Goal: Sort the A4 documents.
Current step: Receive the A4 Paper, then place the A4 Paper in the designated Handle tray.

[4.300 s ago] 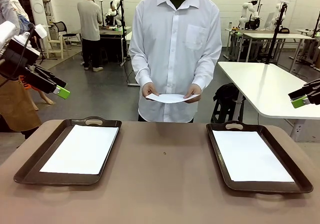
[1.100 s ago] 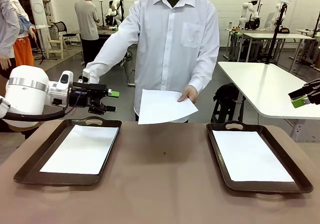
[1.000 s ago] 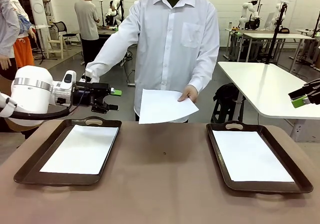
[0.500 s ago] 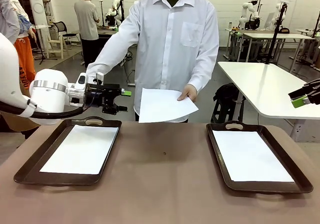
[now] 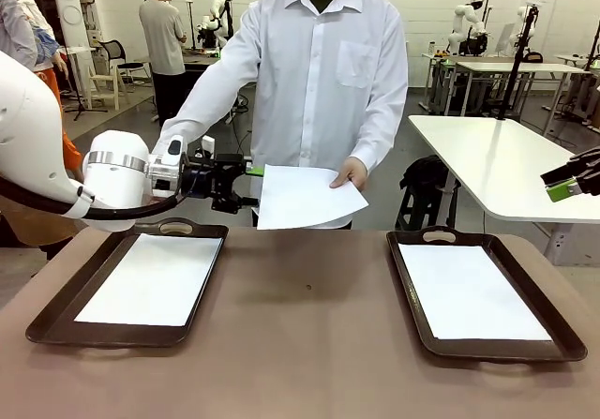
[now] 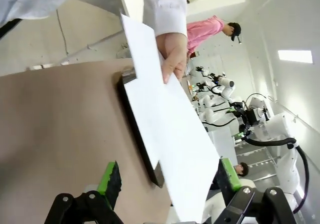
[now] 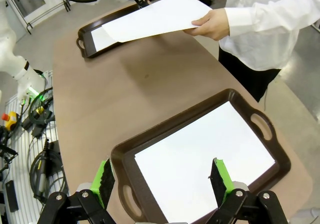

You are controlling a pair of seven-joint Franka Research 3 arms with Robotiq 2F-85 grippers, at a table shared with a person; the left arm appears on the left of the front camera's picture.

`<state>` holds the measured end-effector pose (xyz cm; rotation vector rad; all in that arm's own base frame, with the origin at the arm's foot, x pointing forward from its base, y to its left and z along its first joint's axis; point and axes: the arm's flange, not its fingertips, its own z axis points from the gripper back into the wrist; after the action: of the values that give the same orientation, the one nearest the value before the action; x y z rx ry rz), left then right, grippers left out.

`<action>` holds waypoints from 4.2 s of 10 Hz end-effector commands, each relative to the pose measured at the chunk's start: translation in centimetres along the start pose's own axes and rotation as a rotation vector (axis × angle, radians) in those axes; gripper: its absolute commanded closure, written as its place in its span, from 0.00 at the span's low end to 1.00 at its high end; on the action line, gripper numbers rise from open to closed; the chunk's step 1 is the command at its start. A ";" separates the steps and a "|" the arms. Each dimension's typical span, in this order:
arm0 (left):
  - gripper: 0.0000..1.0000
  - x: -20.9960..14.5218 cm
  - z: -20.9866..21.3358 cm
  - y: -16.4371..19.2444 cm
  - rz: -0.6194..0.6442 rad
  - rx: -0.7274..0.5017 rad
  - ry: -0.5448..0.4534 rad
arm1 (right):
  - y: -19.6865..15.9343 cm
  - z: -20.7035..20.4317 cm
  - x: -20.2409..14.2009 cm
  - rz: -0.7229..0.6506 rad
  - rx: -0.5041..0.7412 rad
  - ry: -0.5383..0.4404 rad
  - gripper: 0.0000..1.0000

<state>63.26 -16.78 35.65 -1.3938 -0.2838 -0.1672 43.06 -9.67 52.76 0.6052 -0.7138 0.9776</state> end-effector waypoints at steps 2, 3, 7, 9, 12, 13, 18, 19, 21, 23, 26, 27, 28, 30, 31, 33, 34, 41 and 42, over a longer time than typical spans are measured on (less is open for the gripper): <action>0.00 0.5 -2.9 -0.4 0.053 -0.065 0.042 | 0.1 -0.1 0.0 0.000 0.007 0.000 0.00; 0.00 0.6 -3.3 -0.6 0.050 -0.061 0.044 | 0.1 -0.1 0.0 0.000 0.007 0.000 0.00; 0.00 0.4 -3.6 -0.1 0.112 -0.084 0.009 | 0.1 -0.1 0.0 0.000 0.007 0.000 0.00; 0.18 0.2 -3.8 0.4 0.145 -0.121 0.013 | 0.1 -0.1 0.0 0.000 0.007 0.000 0.00; 0.53 0.3 -4.8 0.5 0.146 -0.127 0.027 | 0.1 -0.1 0.0 0.000 0.007 0.000 0.00; 0.54 0.2 -5.1 0.6 0.154 -0.130 0.031 | 0.1 -0.1 0.0 0.000 0.007 0.000 0.00; 1.00 0.1 -4.4 0.8 0.150 -0.091 -0.001 | 0.1 -0.1 0.0 0.000 0.007 0.000 0.00; 1.00 0.1 -4.3 0.7 0.149 -0.087 -0.006 | 0.1 -0.1 0.0 0.000 0.007 0.000 0.00; 1.00 0.1 -4.4 0.7 0.153 -0.084 -0.006 | 0.1 -0.1 0.0 0.000 0.007 0.000 0.00; 1.00 0.1 -4.4 0.7 0.155 -0.082 -0.002 | 0.1 -0.1 0.0 0.000 0.007 0.000 0.00; 1.00 -0.4 -3.4 -0.6 0.078 -0.096 0.044 | 0.1 -0.1 0.0 0.000 0.007 0.000 0.00; 1.00 -0.3 -4.0 0.9 0.134 -0.082 0.015 | 0.1 -0.1 0.0 0.000 0.007 0.000 0.00; 1.00 -0.3 -4.0 0.9 0.134 -0.082 0.015 | 0.1 -0.1 0.0 0.000 0.007 0.000 0.00; 1.00 -0.3 -4.0 0.9 0.134 -0.082 0.015 | 0.1 -0.1 0.0 0.000 0.007 0.000 0.00; 1.00 -0.3 -4.0 0.9 0.134 -0.082 0.015 | 0.1 -0.1 0.0 0.000 0.007 0.000 0.00; 1.00 -0.3 -4.0 0.9 0.134 -0.082 0.015 | 0.1 -0.1 0.0 0.000 0.007 0.000 0.00; 1.00 -0.3 -4.0 0.9 0.134 -0.082 0.015 | 0.1 -0.1 0.0 0.000 0.007 0.000 0.00; 0.99 -1.4 -2.7 -2.0 0.035 0.032 0.131 | 0.1 -0.1 0.0 0.000 0.007 0.000 0.00; 0.99 -2.0 -1.6 -3.0 0.038 0.060 0.186 | 0.1 -0.1 0.0 0.000 0.007 0.000 0.00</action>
<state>62.23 -20.04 36.29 -1.3768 -0.1417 -0.2083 43.07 -9.68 52.76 0.6054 -0.7137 0.9775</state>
